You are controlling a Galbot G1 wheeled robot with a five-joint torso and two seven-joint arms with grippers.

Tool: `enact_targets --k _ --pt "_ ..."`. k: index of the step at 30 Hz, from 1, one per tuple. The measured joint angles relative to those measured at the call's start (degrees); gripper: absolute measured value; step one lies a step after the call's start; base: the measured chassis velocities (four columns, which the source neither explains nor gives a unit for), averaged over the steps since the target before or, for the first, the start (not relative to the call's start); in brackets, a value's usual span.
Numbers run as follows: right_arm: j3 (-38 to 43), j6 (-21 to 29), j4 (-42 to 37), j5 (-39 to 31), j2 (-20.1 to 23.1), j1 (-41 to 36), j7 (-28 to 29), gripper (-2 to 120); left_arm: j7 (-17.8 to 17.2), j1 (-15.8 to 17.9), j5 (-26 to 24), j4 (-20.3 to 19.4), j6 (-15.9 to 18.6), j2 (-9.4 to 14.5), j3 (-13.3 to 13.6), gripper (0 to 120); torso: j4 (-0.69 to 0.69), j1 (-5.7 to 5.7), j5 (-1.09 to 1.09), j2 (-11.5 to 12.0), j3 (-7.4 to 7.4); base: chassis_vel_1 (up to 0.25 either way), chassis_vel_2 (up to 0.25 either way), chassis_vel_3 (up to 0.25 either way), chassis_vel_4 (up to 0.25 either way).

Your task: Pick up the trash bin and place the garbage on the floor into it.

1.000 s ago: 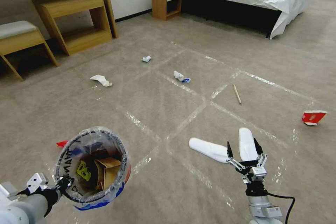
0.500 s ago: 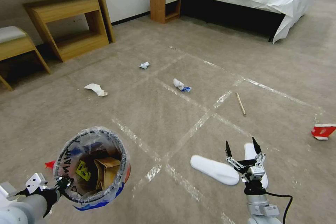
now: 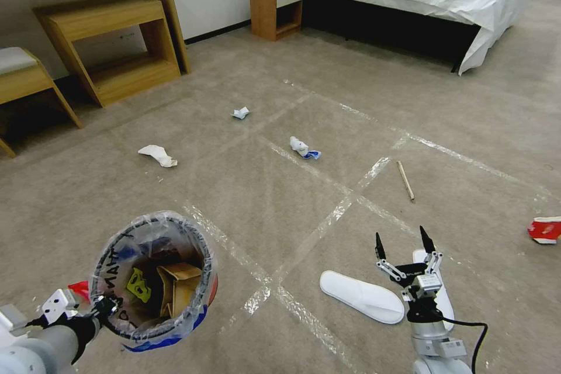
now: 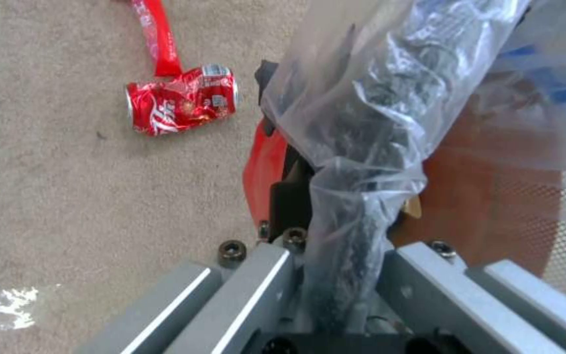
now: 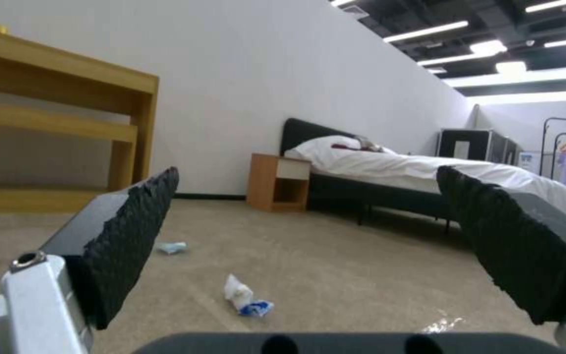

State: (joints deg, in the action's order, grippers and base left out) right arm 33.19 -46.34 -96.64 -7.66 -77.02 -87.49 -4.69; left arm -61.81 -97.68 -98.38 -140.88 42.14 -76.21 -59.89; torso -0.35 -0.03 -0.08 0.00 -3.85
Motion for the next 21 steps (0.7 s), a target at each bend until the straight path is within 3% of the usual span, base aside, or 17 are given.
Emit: enact_targets --k 12,21 --pt "1.49 0.12 1.25 1.36 1.00 1.84 2.78 100 -0.01 -0.11 0.25 -0.08 0.00 -0.10 0.16 0 0.00 0.00 0.00 0.00 0.00 0.000 0.000 0.000 0.000" --pt "4.40 5.06 -0.17 1.91 5.25 5.21 6.36 100 -0.01 -0.04 0.09 -0.08 0.00 0.28 -0.08 0 0.00 0.00 -0.01 0.00 0.00 0.000 0.000 0.000 0.000"
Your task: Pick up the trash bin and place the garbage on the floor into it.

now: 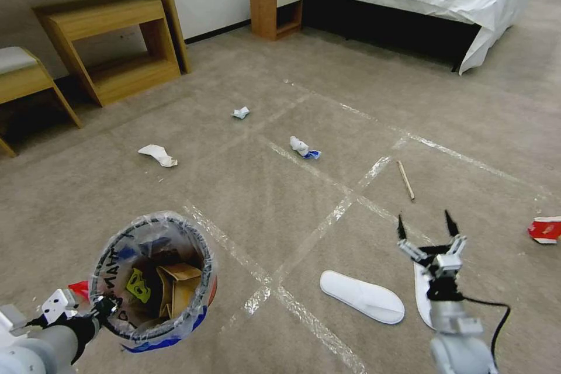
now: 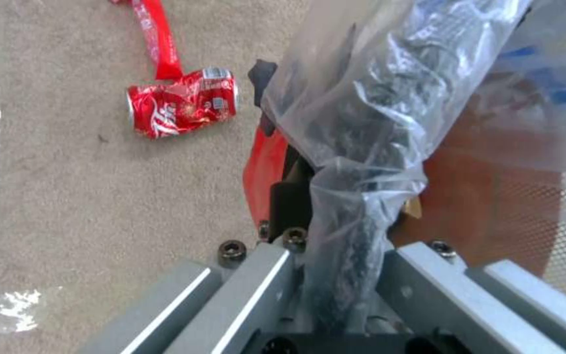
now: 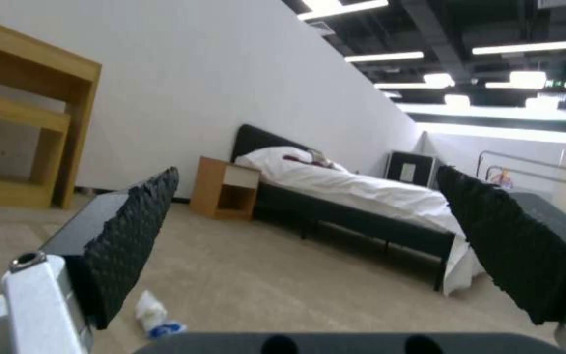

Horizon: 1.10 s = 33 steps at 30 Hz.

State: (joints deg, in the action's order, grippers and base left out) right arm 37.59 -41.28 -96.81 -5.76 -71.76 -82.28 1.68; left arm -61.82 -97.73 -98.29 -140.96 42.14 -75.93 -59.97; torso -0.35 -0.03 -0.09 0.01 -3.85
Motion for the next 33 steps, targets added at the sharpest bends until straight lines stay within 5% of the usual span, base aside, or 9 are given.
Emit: enact_targets --k 10,33 --pt "-0.79 -2.40 1.04 -1.15 -1.92 0.22 -5.71 100 0.00 0.00 0.14 0.02 0.00 -0.44 0.20 0 0.00 0.00 0.01 -0.01 0.00 0.000 0.000 0.000 0.000" --pt "-2.02 -4.99 3.54 0.79 -2.94 0.28 -5.45 100 0.00 -0.03 0.22 0.09 0.00 -0.48 0.11 0 -0.01 0.00 0.01 -0.01 -0.01 -0.081 0.080 0.079 -0.083"
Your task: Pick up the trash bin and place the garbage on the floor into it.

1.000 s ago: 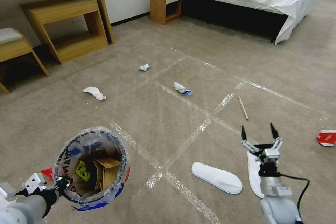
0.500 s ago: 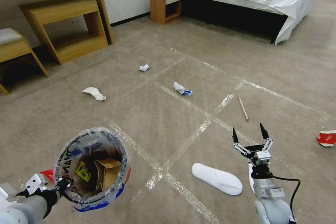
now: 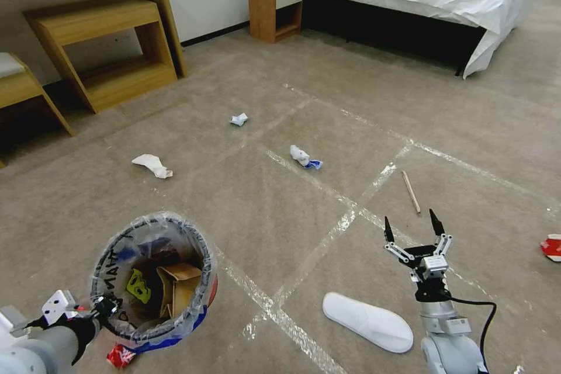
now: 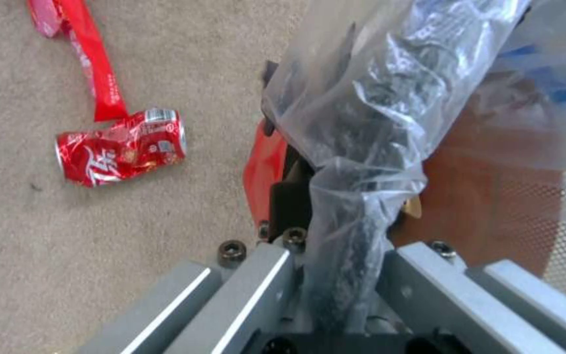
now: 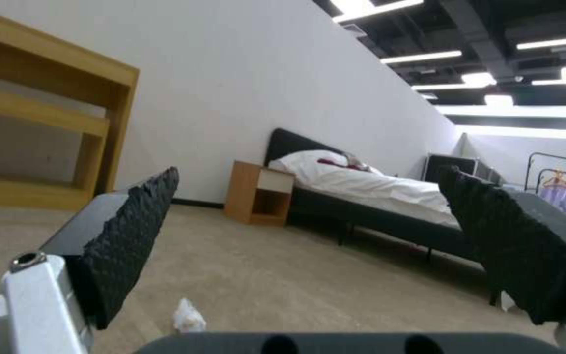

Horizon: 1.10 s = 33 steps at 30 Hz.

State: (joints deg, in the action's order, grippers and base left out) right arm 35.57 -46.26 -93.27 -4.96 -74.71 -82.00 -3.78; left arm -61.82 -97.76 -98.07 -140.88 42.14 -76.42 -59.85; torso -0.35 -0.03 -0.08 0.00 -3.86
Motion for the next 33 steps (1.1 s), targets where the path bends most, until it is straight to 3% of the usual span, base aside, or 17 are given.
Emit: enact_targets --k 7,11,13,15,17,20,26,31,33 --pt "0.02 1.52 1.59 0.30 4.67 0.58 0.04 100 0.00 -0.31 0.02 -0.19 0.00 0.00 0.00 0 -0.01 0.00 0.02 0.00 0.02 0.000 0.000 0.000 0.000" --pt "0.14 3.37 3.18 0.87 10.92 1.84 -0.08 100 0.00 -0.42 -0.04 -0.35 0.00 0.41 -0.16 0 -0.02 0.00 0.03 0.00 0.01 0.000 0.000 0.000 0.000" --pt "0.75 5.47 6.09 1.78 17.25 3.36 0.44 100 0.00 -0.52 -0.13 -0.50 0.00 0.69 -0.44 0 0.00 0.00 0.00 0.00 0.01 0.000 0.000 0.000 0.000" --pt "0.69 5.99 7.33 1.71 19.24 3.91 0.61 100 0.00 -0.56 -0.18 -0.53 0.00 0.73 -0.45 0 0.00 0.00 -0.06 0.00 0.01 0.000 0.000 0.000 0.000" --pt "-0.50 7.29 10.71 0.89 23.72 5.13 0.95 100 0.01 -0.63 -0.24 -0.58 0.00 0.73 -0.44 0 0.00 0.00 0.06 0.00 0.01 0.000 0.000 0.000 0.000" --pt "-1.13 8.24 11.75 0.20 25.69 5.63 0.87 100 0.01 -0.58 -0.25 -0.58 0.00 0.68 -0.33 0 0.00 0.00 -0.02 0.00 0.01 0.000 0.000 0.000 0.000" --pt "-3.98 10.65 13.86 -3.70 28.93 6.14 -0.90 100 0.01 -0.47 -0.30 -0.55 0.00 1.25 -0.30 0 -0.01 0.00 0.02 0.00 0.01 0.000 0.000 0.000 0.000" --pt "-8.14 10.04 20.65 -6.17 31.99 9.27 -6.62 100 0.15 -0.37 -0.49 -0.17 0.00 2.00 -0.29 0 0.02 0.00 0.02 0.00 0.01 0.000 0.000 0.000 0.000" --pt "-10.70 8.62 25.71 -10.97 33.56 10.73 -14.48 100 0.34 0.23 -0.60 0.34 0.00 2.81 0.33 0 0.01 0.00 -0.01 0.00 0.01 0.000 0.000 0.000 0.000"
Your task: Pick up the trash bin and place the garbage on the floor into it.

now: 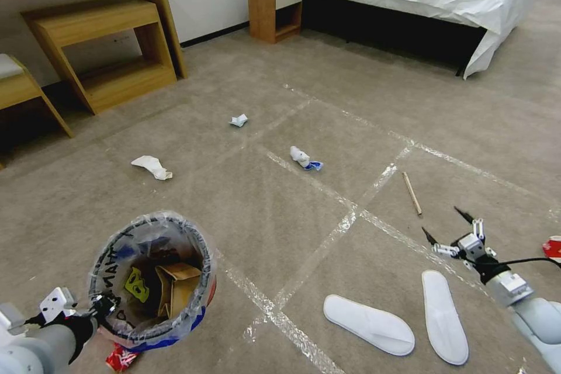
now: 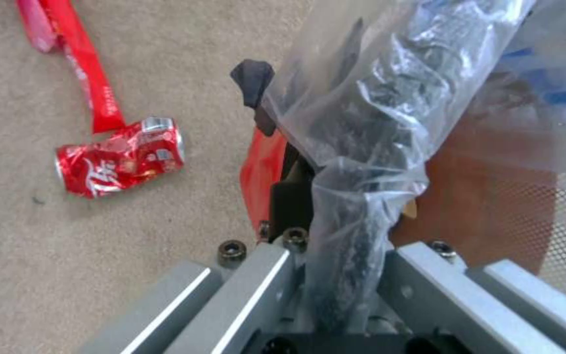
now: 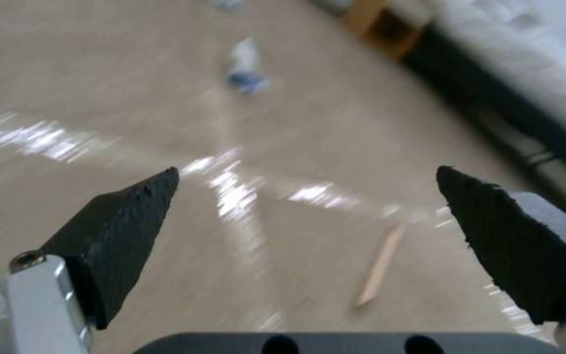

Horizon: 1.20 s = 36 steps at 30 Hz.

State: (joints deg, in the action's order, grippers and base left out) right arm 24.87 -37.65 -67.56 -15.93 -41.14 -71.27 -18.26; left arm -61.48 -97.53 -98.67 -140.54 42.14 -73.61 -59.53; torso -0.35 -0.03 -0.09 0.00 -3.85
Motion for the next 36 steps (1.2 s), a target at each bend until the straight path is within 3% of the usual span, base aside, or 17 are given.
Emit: enact_targets --k 1,5,14,22,28,36 --pt "-1.38 -0.30 2.49 -1.75 0.42 0.85 -5.02 100 0.04 0.21 -0.05 0.20 0.00 0.34 0.32 0 -0.03 0.00 0.01 0.00 0.00 0.000 0.000 0.000 0.000" --pt "-2.86 1.31 5.57 -1.22 0.39 1.69 -9.72 100 0.10 0.65 -0.05 0.57 0.00 1.27 0.99 0 -0.01 0.00 -0.02 0.00 0.00 0.000 0.000 0.000 0.000" --pt "-4.35 3.15 11.91 2.17 -2.33 3.63 -9.12 100 0.10 1.15 0.13 1.28 0.00 2.15 1.92 0 -0.01 0.00 0.03 0.00 0.00 0.000 0.000 0.000 0.000" --pt "-4.90 3.24 21.42 6.75 -7.21 6.25 -8.54 100 0.13 1.52 0.95 1.98 0.00 1.82 3.00 0 0.00 0.00 0.01 0.00 0.00 0.000 0.000 0.000 0.000" --pt "-4.64 2.75 21.57 6.77 -8.14 5.48 -10.23 100 0.18 1.59 1.50 2.29 0.00 1.58 3.35 0 0.00 0.00 0.01 0.00 0.00 0.000 0.000 0.000 0.000" --pt "-2.86 4.01 22.92 8.76 -9.43 3.90 -5.22 100 0.33 1.61 1.89 2.37 0.00 1.49 3.68 0 -0.01 0.00 0.01 0.00 0.00 0.000 0.000 0.000 0.000"
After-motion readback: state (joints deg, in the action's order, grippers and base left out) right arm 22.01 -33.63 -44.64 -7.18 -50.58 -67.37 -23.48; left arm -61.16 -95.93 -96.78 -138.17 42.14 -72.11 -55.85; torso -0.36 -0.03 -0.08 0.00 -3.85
